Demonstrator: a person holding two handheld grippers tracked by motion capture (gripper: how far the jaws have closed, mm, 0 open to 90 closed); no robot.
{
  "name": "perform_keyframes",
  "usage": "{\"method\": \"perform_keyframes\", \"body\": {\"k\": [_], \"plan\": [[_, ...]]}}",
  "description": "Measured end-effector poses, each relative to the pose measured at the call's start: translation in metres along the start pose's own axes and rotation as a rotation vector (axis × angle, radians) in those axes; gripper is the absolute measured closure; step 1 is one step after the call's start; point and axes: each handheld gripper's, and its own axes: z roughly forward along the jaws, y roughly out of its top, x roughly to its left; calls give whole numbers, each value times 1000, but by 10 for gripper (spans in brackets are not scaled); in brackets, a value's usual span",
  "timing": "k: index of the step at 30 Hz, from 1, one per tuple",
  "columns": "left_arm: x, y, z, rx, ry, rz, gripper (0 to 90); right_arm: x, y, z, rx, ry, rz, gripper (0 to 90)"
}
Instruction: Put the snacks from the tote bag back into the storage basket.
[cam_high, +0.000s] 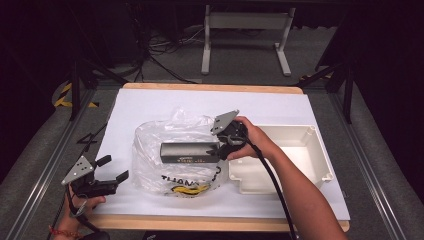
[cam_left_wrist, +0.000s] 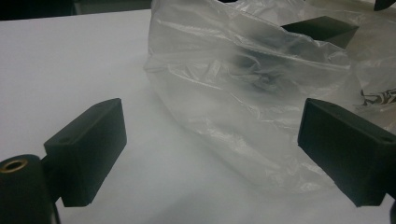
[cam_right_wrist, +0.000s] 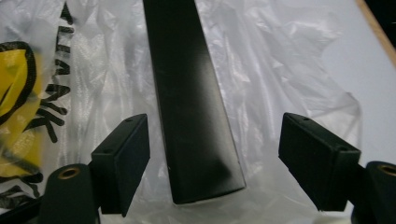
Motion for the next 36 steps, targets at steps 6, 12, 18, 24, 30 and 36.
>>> {"method": "perform_keyframes", "body": {"k": [6, 12, 18, 24, 30, 36], "plan": [[0, 0, -1, 3, -1, 2, 89, -1, 9, 19, 61, 43, -33, 258], [0, 0, -1, -7, -2, 3, 88, -2, 12, 31, 119, 78, -34, 272], [0, 0, -1, -8, -3, 3, 88, -6, 12, 41, 167, 96, -25, 287], [0, 0, -1, -9, -4, 7, 88, -9, 11, 46, 178, 134, 0, 329], [0, 0, -1, -11, -6, 6, 88, -7, 11, 56, 222, 137, -10, 382], [0, 0, -1, -9, -4, 6, 88, -6, 13, 57, 214, 149, -34, 421]]}}
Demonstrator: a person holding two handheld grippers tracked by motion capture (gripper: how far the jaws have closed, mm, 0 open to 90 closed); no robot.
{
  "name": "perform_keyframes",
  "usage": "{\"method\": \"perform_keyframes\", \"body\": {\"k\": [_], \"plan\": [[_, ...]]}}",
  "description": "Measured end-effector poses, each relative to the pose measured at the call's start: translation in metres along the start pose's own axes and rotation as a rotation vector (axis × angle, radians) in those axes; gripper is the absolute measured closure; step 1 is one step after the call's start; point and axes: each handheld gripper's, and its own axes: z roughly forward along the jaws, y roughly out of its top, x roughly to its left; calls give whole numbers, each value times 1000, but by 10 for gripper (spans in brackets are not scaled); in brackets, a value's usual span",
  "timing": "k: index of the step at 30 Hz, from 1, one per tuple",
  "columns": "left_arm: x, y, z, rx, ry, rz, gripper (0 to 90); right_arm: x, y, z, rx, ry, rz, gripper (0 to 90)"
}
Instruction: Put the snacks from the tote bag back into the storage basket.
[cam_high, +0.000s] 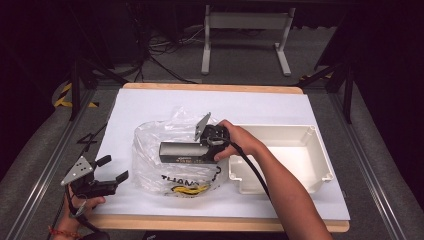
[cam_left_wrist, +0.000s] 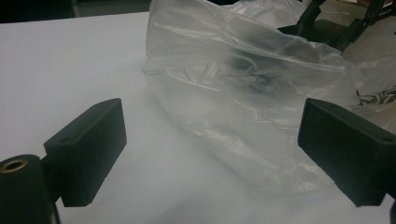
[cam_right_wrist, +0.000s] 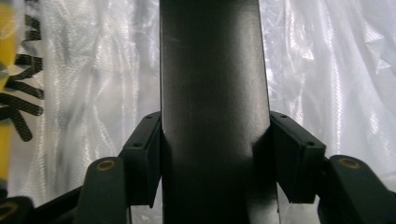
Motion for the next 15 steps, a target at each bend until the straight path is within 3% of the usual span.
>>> {"method": "perform_keyframes", "body": {"k": [15], "plan": [[0, 0, 0, 1, 2, -3, 88, 8, 4, -9, -50, 2, -35, 429]]}}
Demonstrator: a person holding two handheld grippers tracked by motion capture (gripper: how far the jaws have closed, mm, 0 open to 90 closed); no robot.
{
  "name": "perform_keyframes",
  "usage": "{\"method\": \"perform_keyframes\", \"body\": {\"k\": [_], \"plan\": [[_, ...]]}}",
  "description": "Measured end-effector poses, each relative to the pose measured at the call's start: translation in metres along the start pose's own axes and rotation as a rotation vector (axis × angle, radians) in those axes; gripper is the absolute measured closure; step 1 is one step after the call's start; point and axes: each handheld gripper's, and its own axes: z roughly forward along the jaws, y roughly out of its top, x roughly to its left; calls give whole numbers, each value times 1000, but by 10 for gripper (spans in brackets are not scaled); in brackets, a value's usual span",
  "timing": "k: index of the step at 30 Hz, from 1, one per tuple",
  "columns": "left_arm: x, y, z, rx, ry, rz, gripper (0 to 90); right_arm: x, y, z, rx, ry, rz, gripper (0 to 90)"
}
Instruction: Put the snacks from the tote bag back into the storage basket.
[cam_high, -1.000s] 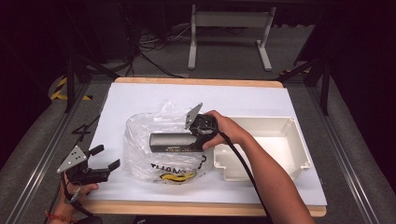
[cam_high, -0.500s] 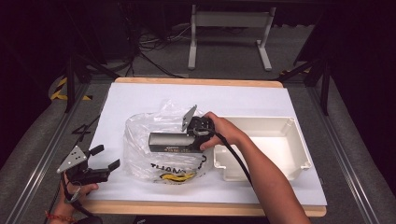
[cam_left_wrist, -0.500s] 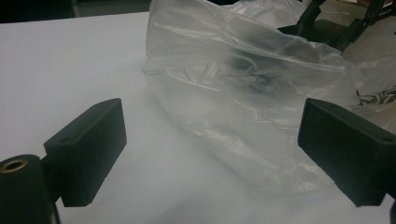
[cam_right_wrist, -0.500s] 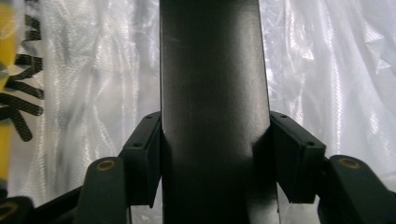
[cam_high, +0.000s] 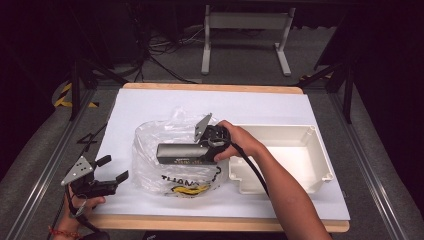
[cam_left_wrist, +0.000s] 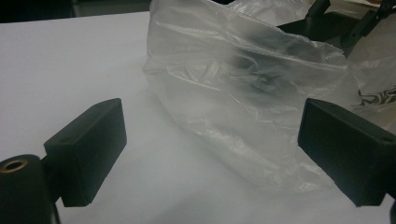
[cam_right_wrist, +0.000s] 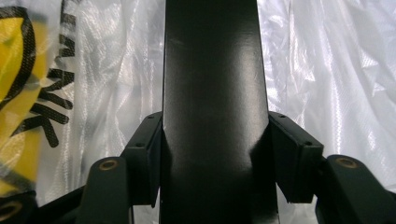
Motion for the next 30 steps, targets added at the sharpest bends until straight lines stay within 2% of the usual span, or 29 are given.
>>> {"method": "perform_keyframes", "body": {"k": [9, 17, 22, 30], "plan": [[0, 0, 0, 1, 0, 0, 88, 3, 3, -10, -45, -4, -12, 430], [0, 0, 0, 1, -1, -1, 88, 6, 6, -26, -87, -17, -54, 430], [0, 0, 0, 8, 0, 0, 88, 9, 7, -36, -87, -25, -70, 430], [0, 0, 1, 6, -1, -4, 88, 12, 5, -66, -114, -44, -91, 430]]}}
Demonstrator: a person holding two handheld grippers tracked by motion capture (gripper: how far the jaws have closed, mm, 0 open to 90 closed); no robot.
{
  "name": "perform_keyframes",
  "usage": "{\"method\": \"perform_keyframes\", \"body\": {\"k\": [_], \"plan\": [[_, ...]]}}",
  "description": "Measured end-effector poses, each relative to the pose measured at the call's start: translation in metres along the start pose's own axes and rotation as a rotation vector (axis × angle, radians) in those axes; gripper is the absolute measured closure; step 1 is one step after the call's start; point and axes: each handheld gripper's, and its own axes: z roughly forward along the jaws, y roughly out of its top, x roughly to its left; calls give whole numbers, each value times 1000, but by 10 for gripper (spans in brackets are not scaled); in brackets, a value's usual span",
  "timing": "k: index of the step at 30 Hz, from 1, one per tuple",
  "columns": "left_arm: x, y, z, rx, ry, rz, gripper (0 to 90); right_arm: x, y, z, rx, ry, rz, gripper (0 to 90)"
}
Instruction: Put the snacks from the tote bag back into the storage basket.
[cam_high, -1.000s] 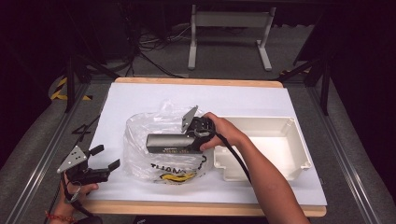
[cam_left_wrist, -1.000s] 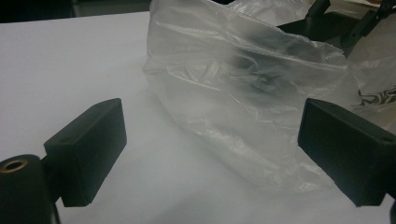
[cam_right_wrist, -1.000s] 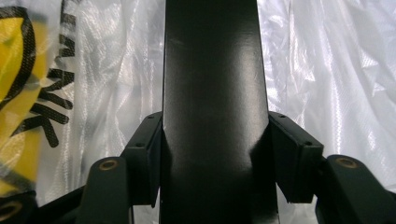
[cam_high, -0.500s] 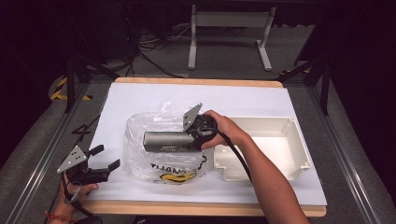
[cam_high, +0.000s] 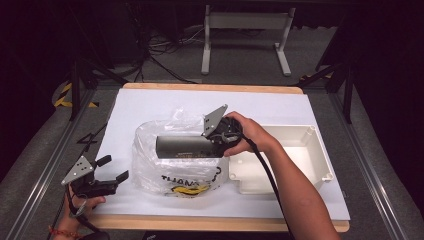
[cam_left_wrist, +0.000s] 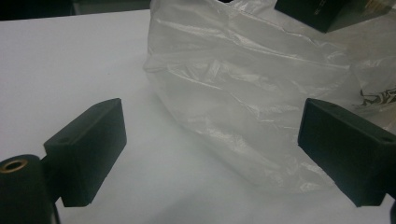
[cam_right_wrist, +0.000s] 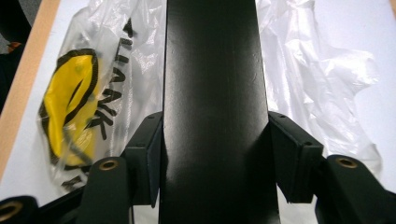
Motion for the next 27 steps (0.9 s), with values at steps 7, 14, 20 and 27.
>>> {"method": "perform_keyframes", "body": {"k": [7, 14, 20, 27], "plan": [[0, 0, 0, 1, 0, 0, 88, 1, -8, -21, -1, -20, 0, 430], [0, 0, 0, 4, 3, 2, 88, 4, -17, -38, -6, -37, 5, 430], [0, 0, 0, 3, 3, -3, 88, 7, -31, -57, -12, -59, 15, 430], [0, 0, 1, 6, 9, -5, 88, 12, -49, -79, 1, -81, 28, 430]]}}
